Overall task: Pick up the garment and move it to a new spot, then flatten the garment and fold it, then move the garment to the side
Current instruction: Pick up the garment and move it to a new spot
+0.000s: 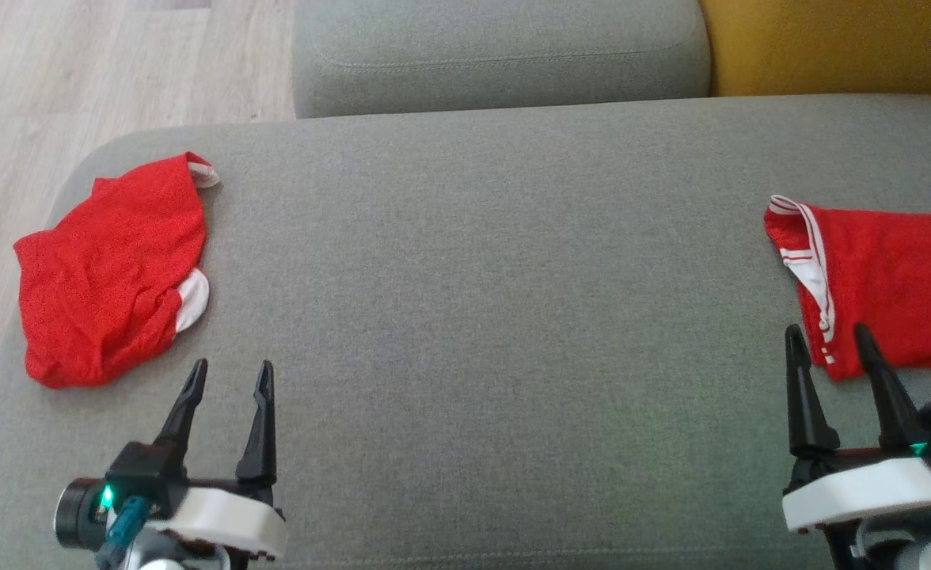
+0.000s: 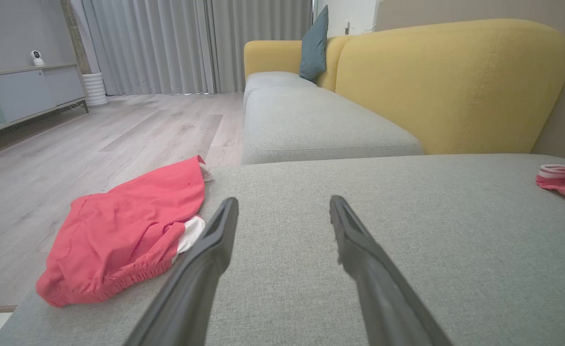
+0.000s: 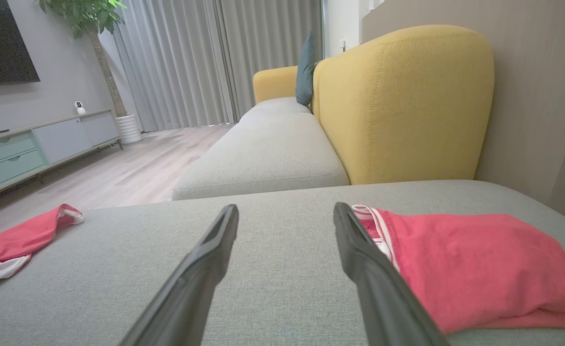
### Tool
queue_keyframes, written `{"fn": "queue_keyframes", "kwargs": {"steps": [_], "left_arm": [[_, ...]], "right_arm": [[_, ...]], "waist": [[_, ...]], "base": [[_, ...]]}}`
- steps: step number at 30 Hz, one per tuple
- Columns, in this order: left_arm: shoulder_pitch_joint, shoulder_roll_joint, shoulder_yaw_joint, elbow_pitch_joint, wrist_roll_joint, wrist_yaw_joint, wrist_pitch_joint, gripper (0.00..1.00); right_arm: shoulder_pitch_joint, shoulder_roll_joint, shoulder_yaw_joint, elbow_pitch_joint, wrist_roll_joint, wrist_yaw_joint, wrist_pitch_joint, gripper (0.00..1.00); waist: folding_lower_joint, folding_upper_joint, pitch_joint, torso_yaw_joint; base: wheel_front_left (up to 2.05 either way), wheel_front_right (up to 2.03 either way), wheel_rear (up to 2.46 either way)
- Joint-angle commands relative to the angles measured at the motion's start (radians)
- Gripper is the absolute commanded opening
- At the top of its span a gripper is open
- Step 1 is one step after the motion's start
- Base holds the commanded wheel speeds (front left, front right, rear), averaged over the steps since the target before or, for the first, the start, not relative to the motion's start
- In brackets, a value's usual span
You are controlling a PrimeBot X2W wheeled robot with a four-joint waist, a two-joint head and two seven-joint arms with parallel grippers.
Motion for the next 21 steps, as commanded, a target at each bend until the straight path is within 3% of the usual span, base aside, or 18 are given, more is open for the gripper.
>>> {"fn": "queue_keyframes", "kwargs": {"steps": [1, 13, 21], "left_arm": [[-0.052, 0.018, 0.024, -0.034, -0.001, 0.005, -0.003, 1.00], [-0.109, 0.015, 0.012, -0.031, 0.000, 0.012, -0.008, 1.00], [-0.177, -0.007, 0.012, -0.003, -0.021, 0.010, -0.013, 1.00]], "right_arm": [[-0.021, -0.006, 0.024, -0.041, 0.002, -0.001, 0.004, 1.00], [-0.024, -0.006, 0.009, -0.054, 0.000, -0.001, 0.005, 1.00], [-0.040, -0.006, 0.017, -0.079, -0.017, -0.001, 0.016, 1.00]], "waist": [[0.0001, 0.0000, 0.003, 0.004], [0.0001, 0.0000, 0.035, 0.063], [0.0001, 0.0000, 0.057, 0.185]], "base": [[0.00, 0.00, 0.00], [0.00, 0.00, 0.00], [0.00, 0.00, 0.00]]}}
